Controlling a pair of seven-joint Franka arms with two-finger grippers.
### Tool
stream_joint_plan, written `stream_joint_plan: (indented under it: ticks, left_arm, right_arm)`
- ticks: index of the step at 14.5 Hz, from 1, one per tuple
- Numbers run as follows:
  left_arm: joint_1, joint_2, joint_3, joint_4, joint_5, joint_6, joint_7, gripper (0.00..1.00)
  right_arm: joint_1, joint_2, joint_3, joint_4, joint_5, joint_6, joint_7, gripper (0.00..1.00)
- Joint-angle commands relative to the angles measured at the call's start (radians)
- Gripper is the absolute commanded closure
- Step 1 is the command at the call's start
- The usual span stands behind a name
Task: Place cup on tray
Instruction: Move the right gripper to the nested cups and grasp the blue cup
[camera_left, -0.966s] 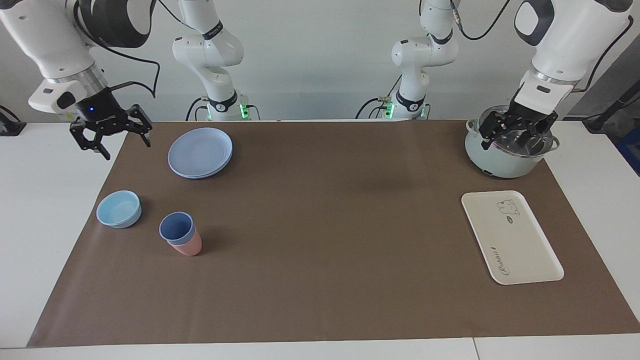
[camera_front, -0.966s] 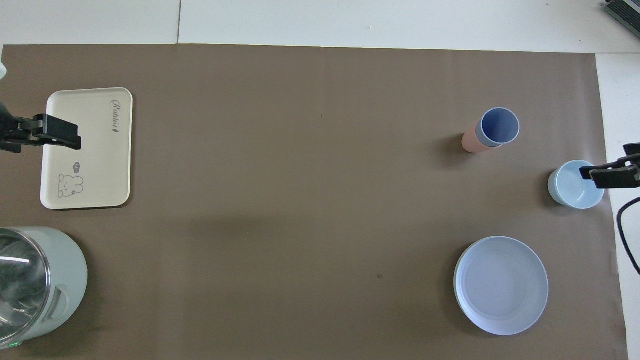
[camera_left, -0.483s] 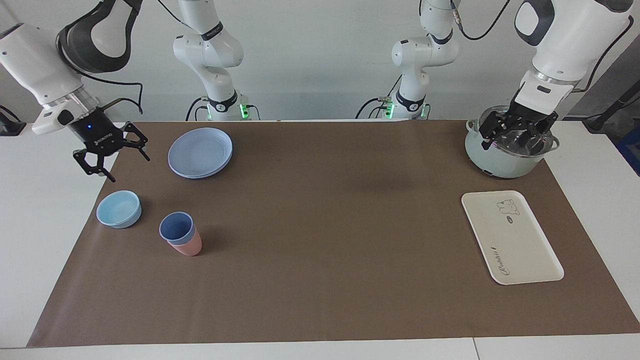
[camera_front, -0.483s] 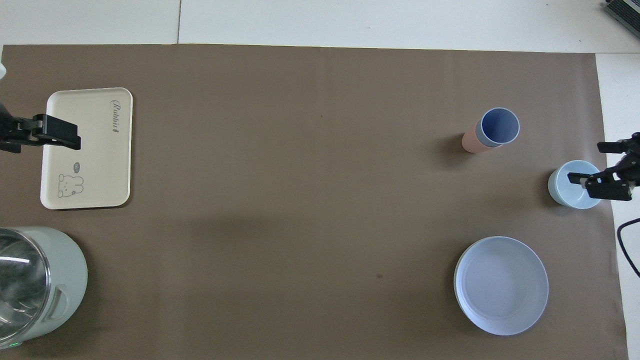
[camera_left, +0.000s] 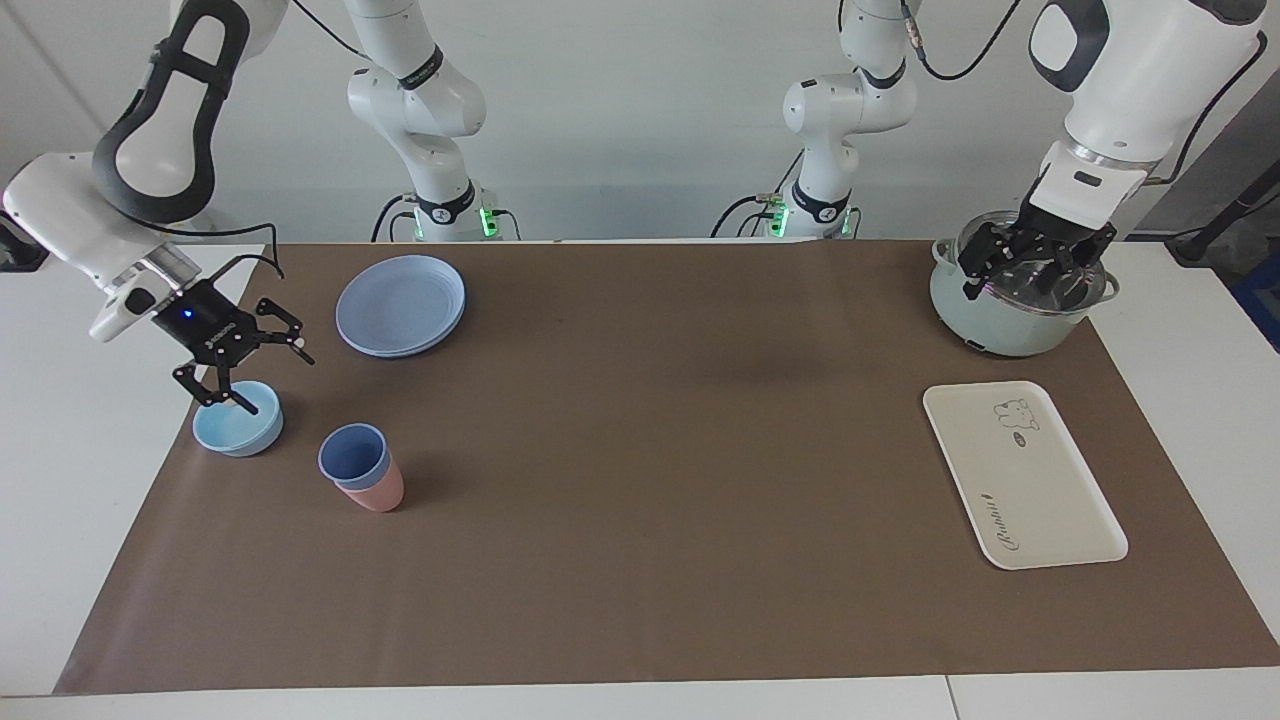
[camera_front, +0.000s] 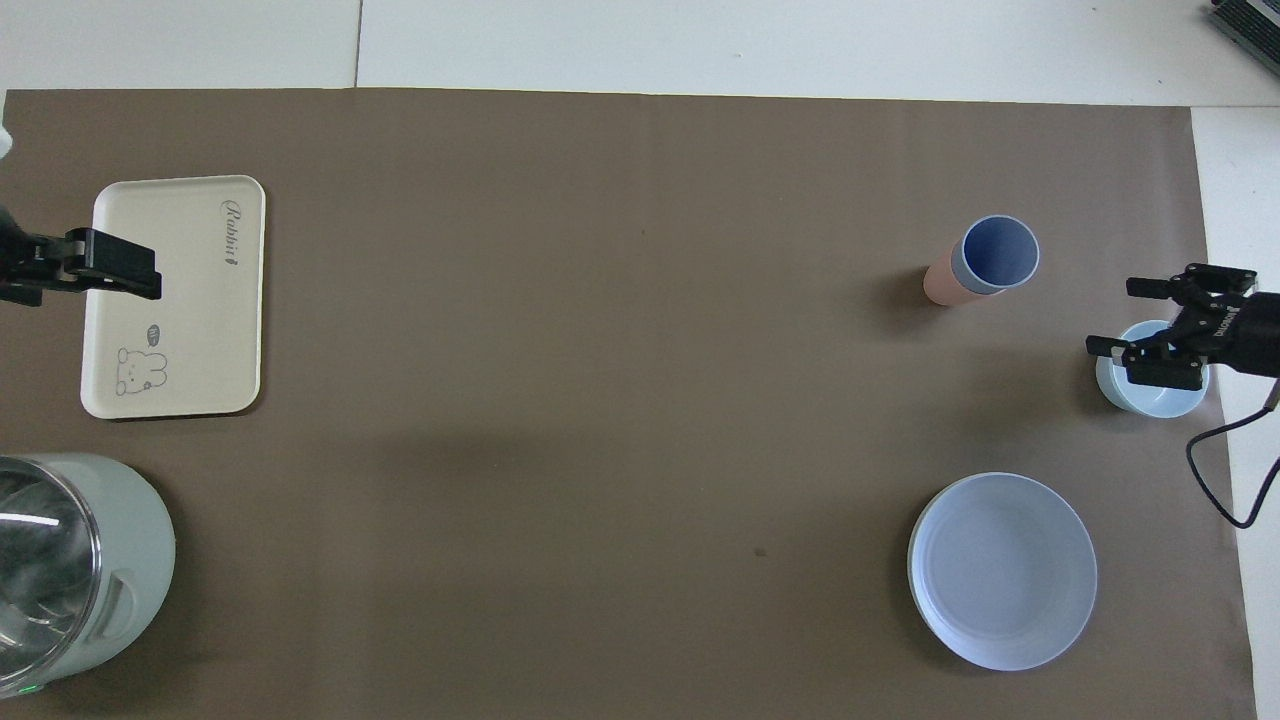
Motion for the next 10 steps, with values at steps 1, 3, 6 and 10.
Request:
stream_joint_plan:
  ticks: [1, 3, 6, 10]
  left_arm:
    - [0.001, -0.016, 0.001, -0.019, 0.012, 0.015, -0.007, 0.00]
    - [-0.001, -0.016, 0.001, -0.017, 0.012, 0.016, -0.007, 0.00]
    - [-0.001, -0.016, 0.001, -0.017, 0.012, 0.010, -0.007, 0.00]
    - [-0.001, -0.016, 0.001, -0.017, 0.012, 0.009, -0.009, 0.00]
  right_arm:
    - [-0.009, 0.064, 0.009, 0.002, 0.118, 0.036, -0.123, 0.00]
    - [-0.010, 0.114, 0.010, 0.002, 0.203, 0.036, -0.221, 0.00]
    - [-0.009, 0.197, 0.010, 0.004, 0.383, 0.023, -0.403, 0.00]
    - [0.004, 0.239, 0.010, 0.002, 0.467, 0.015, -0.501, 0.00]
